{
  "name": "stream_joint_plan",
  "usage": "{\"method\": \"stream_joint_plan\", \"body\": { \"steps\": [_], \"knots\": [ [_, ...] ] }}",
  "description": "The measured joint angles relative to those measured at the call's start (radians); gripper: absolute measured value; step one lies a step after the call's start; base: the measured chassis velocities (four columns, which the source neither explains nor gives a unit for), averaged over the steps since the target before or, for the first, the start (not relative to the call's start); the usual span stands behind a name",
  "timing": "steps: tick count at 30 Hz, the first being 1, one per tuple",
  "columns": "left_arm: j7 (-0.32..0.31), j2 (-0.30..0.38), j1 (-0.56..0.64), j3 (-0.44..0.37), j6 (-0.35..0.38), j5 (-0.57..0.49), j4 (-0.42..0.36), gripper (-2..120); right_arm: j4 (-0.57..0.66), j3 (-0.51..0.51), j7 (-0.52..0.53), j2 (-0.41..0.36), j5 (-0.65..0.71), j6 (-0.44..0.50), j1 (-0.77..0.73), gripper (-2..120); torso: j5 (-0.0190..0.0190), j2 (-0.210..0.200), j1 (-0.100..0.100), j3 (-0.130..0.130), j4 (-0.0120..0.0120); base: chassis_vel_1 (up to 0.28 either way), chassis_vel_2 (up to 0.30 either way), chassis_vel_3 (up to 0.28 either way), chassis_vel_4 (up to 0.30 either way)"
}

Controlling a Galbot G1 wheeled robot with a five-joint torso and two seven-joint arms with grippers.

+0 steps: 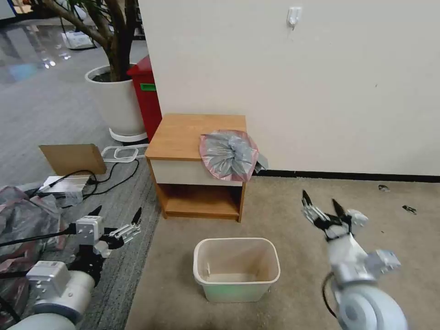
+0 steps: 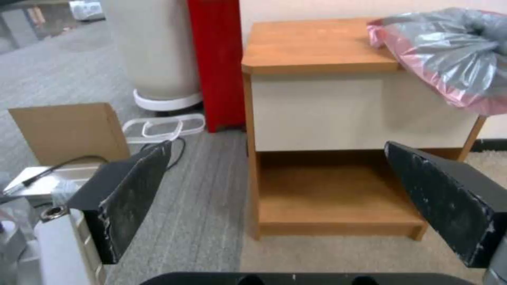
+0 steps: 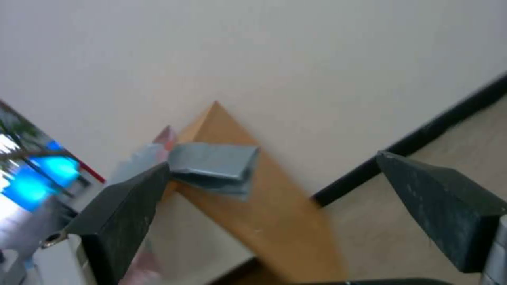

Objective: Pick up the garbage bag from the table and place it over the trash can.

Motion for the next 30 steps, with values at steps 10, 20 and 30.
{"method": "stream_joint_plan", "body": {
  "steps": [10, 20, 30],
  "knots": [
    [0.001, 0.008, 0.029, -0.077, -0.013, -0.049, 0.003, 100, -0.241, -0.055, 0.159, 0.06, 0.522, 0.024, 0.296, 100, 0.0001, 0.0, 0.0, 0.0, -0.0002, 0.0, 0.0, 0.0, 0.0],
    [0.001, 0.01, 0.049, -0.141, -0.026, -0.093, 0.004, 100, -0.353, -0.02, 0.275, 0.127, 0.894, 0.081, 0.441, 100, 0.0, 0.0, 0.0, 0.0, 0.0, 0.0, 0.0, 0.0, 0.0],
    [0.0, -0.001, 0.052, -0.159, -0.036, -0.107, 0.004, 100, -0.42, -0.004, 0.301, 0.154, 0.984, 0.096, 0.491, 97, 0.0, 0.0, 0.0, 0.0, 0.0, 0.0, 0.0, 0.0, 0.0]
  ]
}}
